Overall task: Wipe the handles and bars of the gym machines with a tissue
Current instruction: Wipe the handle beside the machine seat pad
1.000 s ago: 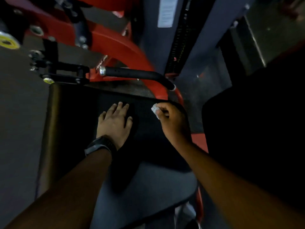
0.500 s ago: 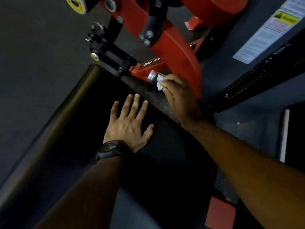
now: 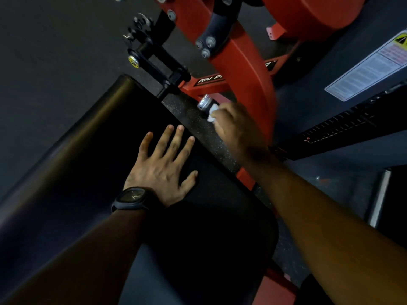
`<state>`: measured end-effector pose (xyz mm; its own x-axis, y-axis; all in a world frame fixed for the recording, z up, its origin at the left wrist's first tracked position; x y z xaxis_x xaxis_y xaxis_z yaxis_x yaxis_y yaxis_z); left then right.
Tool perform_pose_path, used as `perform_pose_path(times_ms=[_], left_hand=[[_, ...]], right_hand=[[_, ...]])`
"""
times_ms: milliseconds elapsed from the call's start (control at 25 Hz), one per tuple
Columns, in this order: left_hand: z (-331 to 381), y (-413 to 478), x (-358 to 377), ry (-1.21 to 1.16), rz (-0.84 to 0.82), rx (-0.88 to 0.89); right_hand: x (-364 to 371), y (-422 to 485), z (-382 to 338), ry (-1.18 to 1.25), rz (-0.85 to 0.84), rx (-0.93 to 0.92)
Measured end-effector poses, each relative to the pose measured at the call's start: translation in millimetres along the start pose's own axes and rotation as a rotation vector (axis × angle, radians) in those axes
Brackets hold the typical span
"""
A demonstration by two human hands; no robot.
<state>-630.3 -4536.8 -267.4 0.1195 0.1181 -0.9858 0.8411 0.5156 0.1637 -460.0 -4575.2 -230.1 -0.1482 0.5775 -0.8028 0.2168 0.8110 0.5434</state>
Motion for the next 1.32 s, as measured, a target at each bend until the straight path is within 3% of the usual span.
perform_pose_path(times_ms=[120, 320, 480, 680, 840, 1040, 1160, 1320], left_hand=[[0.3, -0.6, 0.4, 0.012, 0.004, -0.007], [1.6, 0.7, 1.3, 0.005, 0.019, 0.007], [-0.3, 0.8, 1.0, 0.015, 0.012, -0.01], [0.4, 0.2, 0.0, 0.014, 0.005, -0.004], [-0.2, 1.0, 0.0, 0.007, 0.007, -0.003], [1.0, -0.6, 0.1, 0.0, -0.009, 0.001], [0.8, 1.8, 0.6, -0.007, -0.01, 0.007], [0.9, -0.8, 1.0, -0.015, -0.007, 0.011]], right_hand=[[-6.6, -16.8, 17.8, 0.015, -0.075, -0.091], [-1.7, -21.1, 17.6, -0.088, -0.078, -0.22], [-12.8, -32.6, 14.1, -0.189, -0.012, -0.434], [14.5, 14.0, -11.8, -0.17, -0.022, -0.52], [3.7, 7.4, 4.8, -0.015, -0.057, -0.302], [7.6, 21.7, 37.8, 0.14, -0.009, 0.224], [9.5, 18.2, 49.7, 0.225, -0.119, 0.471], [21.3, 34.0, 51.9, 0.243, -0.302, 0.611]])
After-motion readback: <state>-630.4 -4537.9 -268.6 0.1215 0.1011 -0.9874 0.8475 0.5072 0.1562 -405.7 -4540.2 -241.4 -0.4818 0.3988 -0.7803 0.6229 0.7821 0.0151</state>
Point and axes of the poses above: each hand's wrist, its own y-axis towards the middle knuckle, its own x-axis out of the palm, z = x × y, the point moved 6 cm from there along y, towards the middle knuckle, and after that the axes turned 12 degrees about z, right-handed, at the moved point
